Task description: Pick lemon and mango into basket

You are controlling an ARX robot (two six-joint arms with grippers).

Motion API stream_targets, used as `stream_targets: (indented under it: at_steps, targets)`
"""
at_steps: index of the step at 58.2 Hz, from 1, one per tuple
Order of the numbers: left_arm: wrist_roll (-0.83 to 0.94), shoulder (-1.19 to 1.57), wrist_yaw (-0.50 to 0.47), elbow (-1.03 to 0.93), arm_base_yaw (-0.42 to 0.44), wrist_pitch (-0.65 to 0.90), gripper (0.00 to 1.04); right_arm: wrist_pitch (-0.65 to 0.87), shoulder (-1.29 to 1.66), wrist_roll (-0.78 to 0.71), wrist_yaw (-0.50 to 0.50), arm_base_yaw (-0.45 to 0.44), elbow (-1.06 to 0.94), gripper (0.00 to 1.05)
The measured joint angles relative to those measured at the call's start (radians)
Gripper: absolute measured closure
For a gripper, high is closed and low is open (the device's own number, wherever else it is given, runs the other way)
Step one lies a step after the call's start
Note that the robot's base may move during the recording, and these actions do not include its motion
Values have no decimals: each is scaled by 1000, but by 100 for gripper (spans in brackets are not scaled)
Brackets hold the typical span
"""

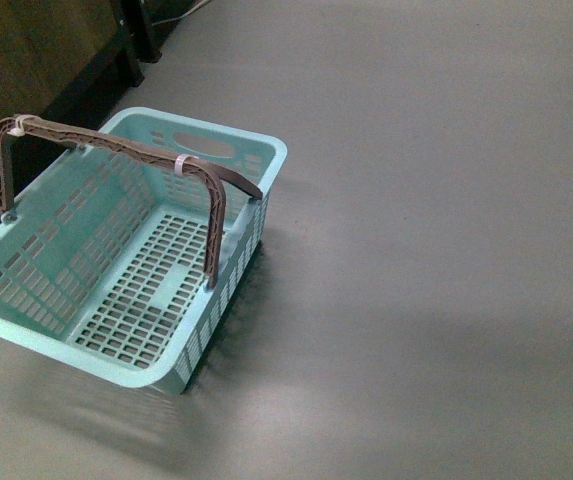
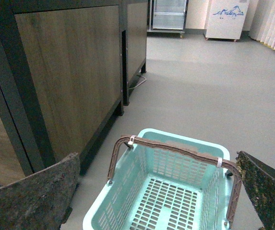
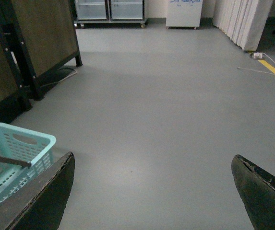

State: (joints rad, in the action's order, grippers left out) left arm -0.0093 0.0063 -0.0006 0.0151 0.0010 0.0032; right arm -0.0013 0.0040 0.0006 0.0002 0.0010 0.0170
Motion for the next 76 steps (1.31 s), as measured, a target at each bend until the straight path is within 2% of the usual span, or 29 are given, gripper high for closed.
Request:
stream_targets:
  at_steps: [26,29,31,35,41,50,62,76]
  targets:
    - [-1,0,-1,0,0,0,7,0,0,0,0,0,0,9]
    - [-101,56,-104,44,-36,-123,7,0,0,0,0,0,0,9]
    - [-227,158,-204,101,-79,-244,7,0,0,0,0,0,0,9]
    - [-420,305,-254,146,-122,-293,7,0,0,0,0,0,0,9]
    - [-705,511,-242,179,-161,-171,7,0,0,0,0,0,0,9]
    - [-959,826,-187,249,-174,92,7,0,0,0,0,0,0,9]
    - [-1112,1238,-113,373,-140,357,7,0,0,0,0,0,0,9]
    - [-1150,1625,-52,573,-108,465,7,0,0,0,0,0,0,9]
